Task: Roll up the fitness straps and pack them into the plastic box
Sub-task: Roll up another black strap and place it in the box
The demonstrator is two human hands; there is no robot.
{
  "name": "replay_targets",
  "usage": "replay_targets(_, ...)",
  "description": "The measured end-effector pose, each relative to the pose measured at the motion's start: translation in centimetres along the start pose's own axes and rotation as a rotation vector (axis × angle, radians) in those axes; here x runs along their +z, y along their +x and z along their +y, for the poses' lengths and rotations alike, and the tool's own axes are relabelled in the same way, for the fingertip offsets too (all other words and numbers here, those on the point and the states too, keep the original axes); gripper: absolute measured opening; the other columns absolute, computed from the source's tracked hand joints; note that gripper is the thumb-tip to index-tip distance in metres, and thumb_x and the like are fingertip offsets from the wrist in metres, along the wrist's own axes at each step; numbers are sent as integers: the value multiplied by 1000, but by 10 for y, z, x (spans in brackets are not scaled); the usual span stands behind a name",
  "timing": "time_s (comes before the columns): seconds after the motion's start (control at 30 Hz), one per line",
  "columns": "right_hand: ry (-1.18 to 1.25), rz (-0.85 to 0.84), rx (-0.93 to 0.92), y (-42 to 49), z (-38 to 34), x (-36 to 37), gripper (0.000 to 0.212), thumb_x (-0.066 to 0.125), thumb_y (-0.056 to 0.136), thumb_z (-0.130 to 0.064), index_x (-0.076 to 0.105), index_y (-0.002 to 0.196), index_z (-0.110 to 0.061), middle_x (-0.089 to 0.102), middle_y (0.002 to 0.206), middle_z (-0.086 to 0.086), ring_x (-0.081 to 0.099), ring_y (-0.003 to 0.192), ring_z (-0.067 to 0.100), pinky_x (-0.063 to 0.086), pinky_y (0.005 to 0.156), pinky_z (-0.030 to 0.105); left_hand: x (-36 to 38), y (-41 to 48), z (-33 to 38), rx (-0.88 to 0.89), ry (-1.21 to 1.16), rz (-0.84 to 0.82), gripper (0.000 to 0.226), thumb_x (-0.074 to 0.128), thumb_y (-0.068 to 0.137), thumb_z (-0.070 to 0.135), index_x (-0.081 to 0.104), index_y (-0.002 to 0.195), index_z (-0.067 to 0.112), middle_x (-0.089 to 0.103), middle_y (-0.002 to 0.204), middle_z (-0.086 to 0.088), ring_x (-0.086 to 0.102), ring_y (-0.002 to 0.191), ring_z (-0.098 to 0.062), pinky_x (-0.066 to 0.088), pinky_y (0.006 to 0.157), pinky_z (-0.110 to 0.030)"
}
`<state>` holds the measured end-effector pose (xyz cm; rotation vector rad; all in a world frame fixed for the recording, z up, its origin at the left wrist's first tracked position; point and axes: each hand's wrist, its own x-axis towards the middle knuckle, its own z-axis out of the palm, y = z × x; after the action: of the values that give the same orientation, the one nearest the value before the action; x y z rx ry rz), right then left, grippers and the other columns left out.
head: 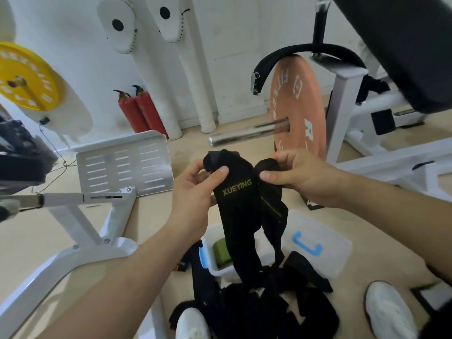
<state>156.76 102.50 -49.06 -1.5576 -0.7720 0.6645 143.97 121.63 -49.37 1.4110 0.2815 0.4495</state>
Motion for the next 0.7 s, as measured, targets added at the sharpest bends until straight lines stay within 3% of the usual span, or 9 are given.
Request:
replay_targets(0.1, -267, -214, 49, -7, -15, -13, 21, 70, 91, -7, 76, 109, -16, 68, 131, -10, 60, 123, 0, 44, 105, 21, -5, -1, 1, 43, 84, 53, 25, 69, 93, 7, 67, 117, 7, 77, 100, -12, 75, 98, -28, 62, 81, -43)
replay_targets(0.2, -415, -311, 97, -13, -22, -21, 11, 74, 89, -10, 77, 98, -14, 60, 139, -18, 50, 129, -9, 36, 110, 23, -6, -5, 3, 81, 140, 57, 23, 72, 91, 7, 70, 113, 11, 77, 102, -13, 75, 99, -28, 61, 86, -48)
replay_targets(0.27, -375, -245, 59, -14, -23, -16, 14, 72, 90, -9, 77, 103, -15, 63, 137, -15, 53, 129, -6, 37, 110, 24, -4, -7, 4, 78, 140, 45, 23, 72, 90, 6, 72, 113, 9, 77, 105, -13, 75, 101, -28, 61, 88, -48)
replay_targets(0.37, -157, -107, 5, -10, -16, 1, 27, 65, 94, -5, 70, 120, -7, 72, 122, 8, 66, 118, 17, 50, 102, 27, -1, -10, 0, 53, 92, -8, 30, 70, 90, 4, 70, 121, 1, 75, 114, -17, 72, 109, -33, 58, 95, -50)
replay_targets(0.47, 56, -5, 0, -5, -4, 14, 24, 64, 93, -2, 68, 116, 3, 71, 115, 24, 69, 111, 32, 54, 97, 38, 2, -14, 0, 39, 64, -28, 27, 66, 94, 6, 70, 120, 0, 75, 113, -17, 72, 108, -31, 60, 90, -42)
replay_targets(0.57, 155, 75, -11, -4, -2, 14, 19, 64, 91, 0, 71, 109, -1, 73, 112, 22, 70, 109, 31, 58, 93, 35, 0, -14, 5, 11, 50, -75, 21, 57, 101, 11, 74, 108, 2, 77, 102, -12, 73, 98, -24, 58, 84, -35)
replay_targets(0.7, 158, 76, -12, -5, -1, 12, 14, 64, 91, 2, 71, 102, -3, 75, 98, 15, 71, 98, 25, 59, 84, 27, -7, -10, 5, 71, 129, -108, 19, 60, 99, 9, 74, 110, 3, 78, 102, -14, 74, 95, -25, 60, 85, -35)
